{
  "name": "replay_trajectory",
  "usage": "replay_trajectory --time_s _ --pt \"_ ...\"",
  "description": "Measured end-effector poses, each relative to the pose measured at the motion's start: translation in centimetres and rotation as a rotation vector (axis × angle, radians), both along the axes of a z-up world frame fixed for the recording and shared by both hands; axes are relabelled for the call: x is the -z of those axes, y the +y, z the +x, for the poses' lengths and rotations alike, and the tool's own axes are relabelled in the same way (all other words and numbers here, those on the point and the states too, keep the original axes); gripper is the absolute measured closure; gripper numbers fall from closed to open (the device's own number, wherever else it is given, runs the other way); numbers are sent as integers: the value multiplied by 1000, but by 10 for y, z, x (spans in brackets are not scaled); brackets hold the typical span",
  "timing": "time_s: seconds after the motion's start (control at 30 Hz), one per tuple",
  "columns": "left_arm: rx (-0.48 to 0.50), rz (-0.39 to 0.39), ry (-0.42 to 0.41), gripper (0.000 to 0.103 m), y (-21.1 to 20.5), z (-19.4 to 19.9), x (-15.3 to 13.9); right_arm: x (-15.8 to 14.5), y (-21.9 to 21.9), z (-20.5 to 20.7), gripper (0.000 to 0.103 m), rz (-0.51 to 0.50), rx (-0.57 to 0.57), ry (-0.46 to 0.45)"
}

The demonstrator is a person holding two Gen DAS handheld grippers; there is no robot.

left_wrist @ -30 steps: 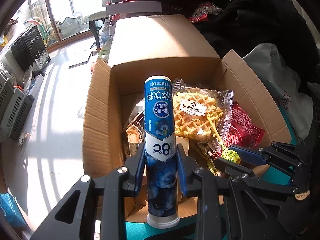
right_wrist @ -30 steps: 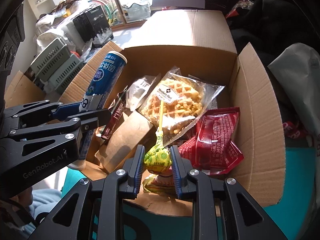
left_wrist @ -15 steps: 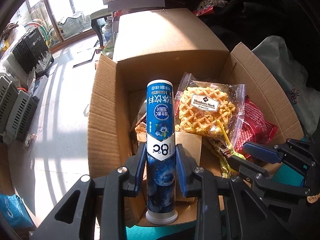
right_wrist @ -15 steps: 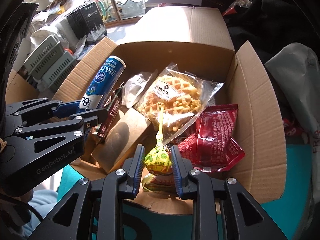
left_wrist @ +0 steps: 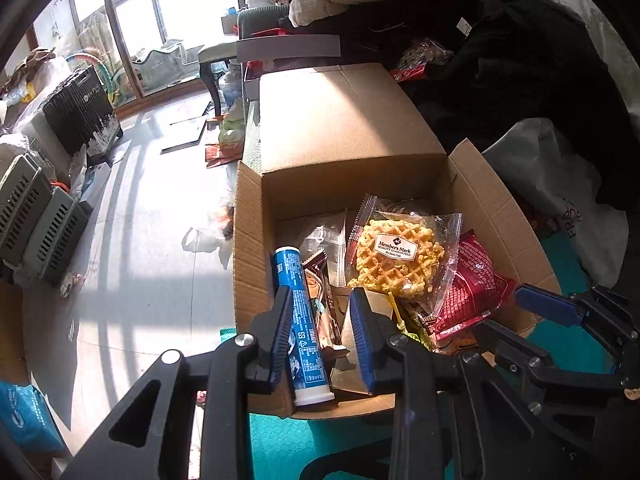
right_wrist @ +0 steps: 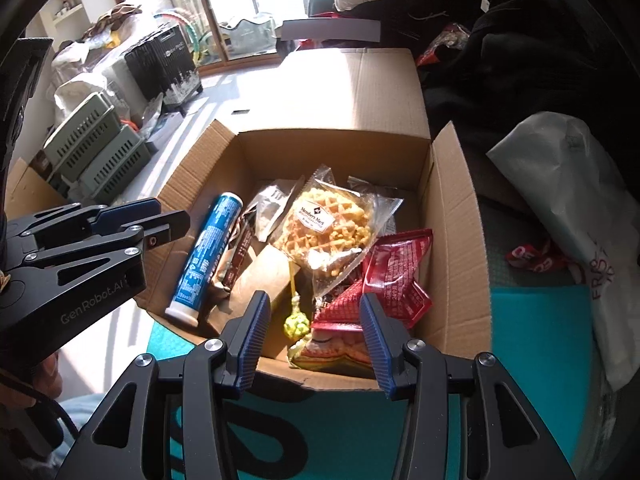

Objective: Organize snacks

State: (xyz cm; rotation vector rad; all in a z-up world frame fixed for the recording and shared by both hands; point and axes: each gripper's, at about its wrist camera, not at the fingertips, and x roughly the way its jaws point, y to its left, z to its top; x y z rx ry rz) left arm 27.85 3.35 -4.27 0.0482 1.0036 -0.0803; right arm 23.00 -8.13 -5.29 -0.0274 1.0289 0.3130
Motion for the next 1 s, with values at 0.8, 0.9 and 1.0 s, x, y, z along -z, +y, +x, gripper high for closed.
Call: replay_trajectory --time_s 0.8,0.9,1.0 --pt "1 -21 -322 67 8 -142 -169 -174 -8 -123 33 25 32 -335" --pt "-9 -48 -359 41 11 -160 -178 -188 -10 -141 29 27 42 -355" --pt "-26 -64 -406 25 13 -179 -185 -198 -11 -155 24 28 48 -379"
